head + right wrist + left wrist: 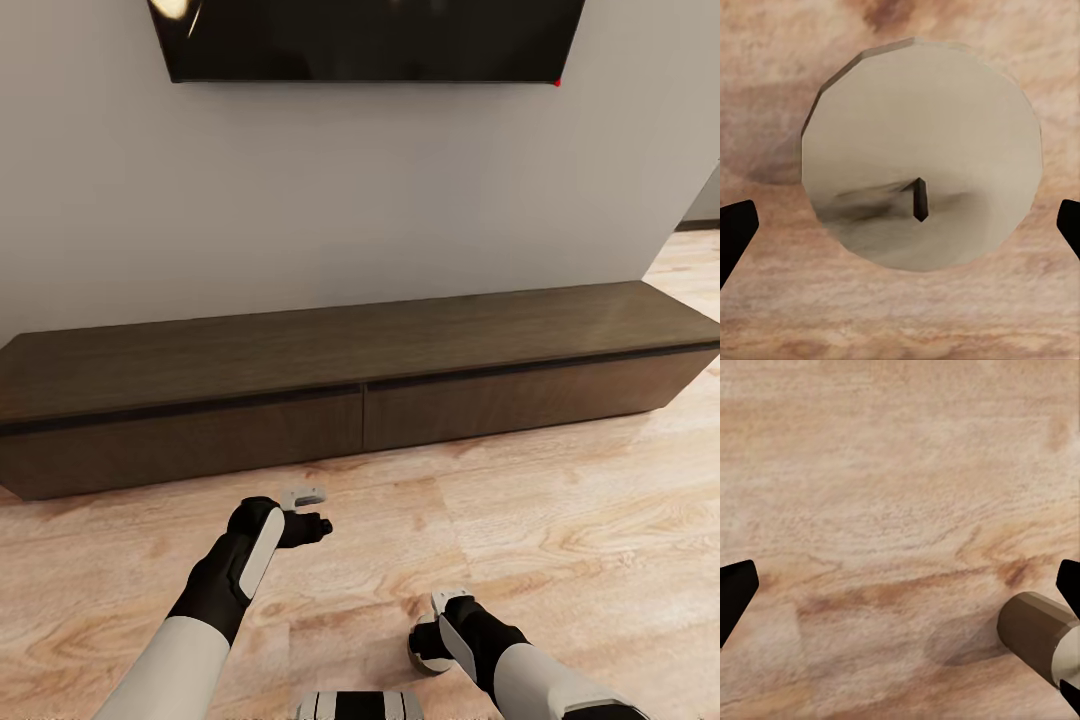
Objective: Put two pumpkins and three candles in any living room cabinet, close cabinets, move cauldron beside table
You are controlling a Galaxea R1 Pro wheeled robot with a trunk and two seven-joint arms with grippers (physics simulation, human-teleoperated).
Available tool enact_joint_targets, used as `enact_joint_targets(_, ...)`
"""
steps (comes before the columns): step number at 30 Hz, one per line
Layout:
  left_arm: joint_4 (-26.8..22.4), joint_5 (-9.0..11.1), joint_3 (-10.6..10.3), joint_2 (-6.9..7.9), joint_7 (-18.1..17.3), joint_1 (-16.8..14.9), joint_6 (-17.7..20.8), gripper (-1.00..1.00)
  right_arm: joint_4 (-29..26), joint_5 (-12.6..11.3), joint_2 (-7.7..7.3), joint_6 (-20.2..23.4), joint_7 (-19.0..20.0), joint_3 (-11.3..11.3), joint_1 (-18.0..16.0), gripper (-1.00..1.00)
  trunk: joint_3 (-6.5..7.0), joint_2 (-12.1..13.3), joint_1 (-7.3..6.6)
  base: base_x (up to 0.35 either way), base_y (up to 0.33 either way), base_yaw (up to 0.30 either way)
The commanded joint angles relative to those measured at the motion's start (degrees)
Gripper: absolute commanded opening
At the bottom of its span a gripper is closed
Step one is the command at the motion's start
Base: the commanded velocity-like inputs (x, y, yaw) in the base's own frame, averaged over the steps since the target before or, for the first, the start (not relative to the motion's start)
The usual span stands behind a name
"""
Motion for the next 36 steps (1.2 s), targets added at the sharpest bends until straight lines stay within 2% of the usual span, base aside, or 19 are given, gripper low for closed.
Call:
enact_joint_targets(1, -0.06, 0.61, -0.07, 0.01, 0.56, -0.02, 0.18, 1.0, -0.11, -0.03, 0.01, 0.37, -0.17, 0.36, 0.0, 1.0, -0.27, -0.03, 0.01, 0.0, 0.0, 0.0)
enact_joint_targets(7, -0.08, 0.64, -0.07, 0.01, 0.56, -0.02, 0.17, 1.0, -0.11, -0.03, 0.0, 0.37, -0.17, 0.36, 0.0, 1.0, -1.6, -0.11, 0.17, 0.0, 0.0, 0.0)
enact_joint_targets(23, -0.06, 0.65, -0.07, 0.01, 0.56, -0.02, 0.18, 1.0, -0.11, -0.03, -0.01, 0.37, -0.17, 0.36, 0.0, 1.0, -1.6, -0.11, 0.17, 0.0, 0.0, 0.0)
enact_joint_targets(36, -0.06, 0.65, -0.07, 0.01, 0.56, -0.02, 0.18, 1.0, -0.11, -0.03, 0.07, 0.34, -0.17, 0.4, 0.0, 1.0, -4.48, -0.29, 0.5, 0.0, 0.0, 0.0)
